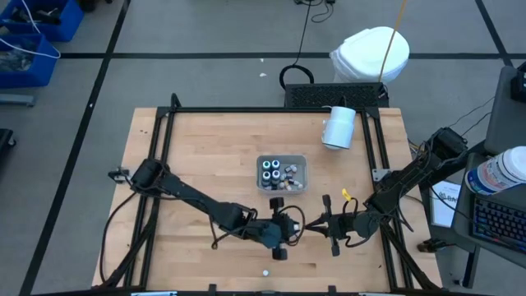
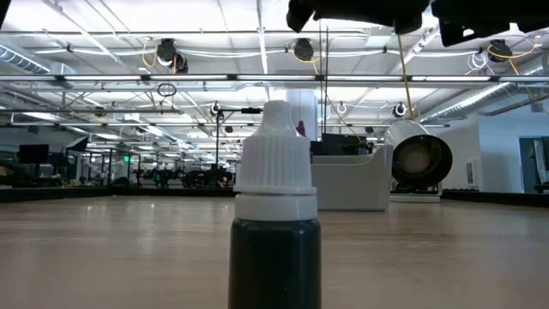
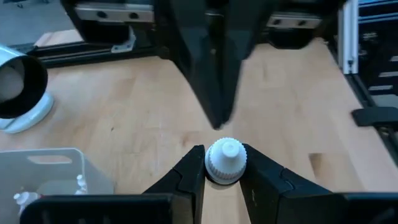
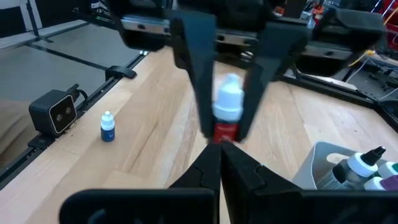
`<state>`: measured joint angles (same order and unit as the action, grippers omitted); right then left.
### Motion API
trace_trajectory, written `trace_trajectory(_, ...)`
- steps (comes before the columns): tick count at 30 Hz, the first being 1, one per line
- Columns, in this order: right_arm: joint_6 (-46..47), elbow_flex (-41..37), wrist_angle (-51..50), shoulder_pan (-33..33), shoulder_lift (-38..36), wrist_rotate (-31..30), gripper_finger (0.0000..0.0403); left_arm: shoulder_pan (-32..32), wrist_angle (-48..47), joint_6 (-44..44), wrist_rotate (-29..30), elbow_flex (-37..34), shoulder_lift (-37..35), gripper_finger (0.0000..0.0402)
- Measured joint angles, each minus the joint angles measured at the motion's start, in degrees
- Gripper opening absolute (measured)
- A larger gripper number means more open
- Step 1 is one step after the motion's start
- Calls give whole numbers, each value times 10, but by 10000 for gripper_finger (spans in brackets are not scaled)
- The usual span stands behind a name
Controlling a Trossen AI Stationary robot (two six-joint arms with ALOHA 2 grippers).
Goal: Pick & Place food coloring
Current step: Put the small red food coloring bottle into the gray bin
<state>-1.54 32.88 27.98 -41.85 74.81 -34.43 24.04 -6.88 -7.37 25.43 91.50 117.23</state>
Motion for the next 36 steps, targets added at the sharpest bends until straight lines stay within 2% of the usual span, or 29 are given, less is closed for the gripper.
trace_trajectory(8, -58, 0, 1, -2, 0, 15, 2, 8, -17, -2, -25, 0, -1, 88)
trace_trajectory(11, -97, 0, -14, -3, 0, 59, 8, 7, -16, 7, -67, 0, -1, 88)
trace_trajectory(14, -125, 0, -11, -3, 0, 74, 17, 3, -17, 27, -118, 0, -1, 88)
trace_trajectory(18, -150, 0, -5, -3, 0, 73, 33, -4, -17, 31, -133, 0, -1, 88)
trace_trajectory(22, -140, 0, 0, -3, 0, 34, 49, -4, -15, 51, -99, 0, -1, 88)
trace_trajectory(28, -101, 0, -9, -7, 0, 30, 56, -11, -1, 88, 33, 0, 0, 88)
trace_trajectory(30, -97, 0, -8, -13, 0, 30, 55, -25, 0, 89, 60, 0, 0, 88)
trace_trajectory(32, -100, 0, -9, -24, 0, 31, 52, -45, -8, 63, 62, 0, 0, 88)
trace_trajectory(36, -113, 0, -6, -41, 0, 31, 48, -86, 19, -48, 75, -19, 0, 88)
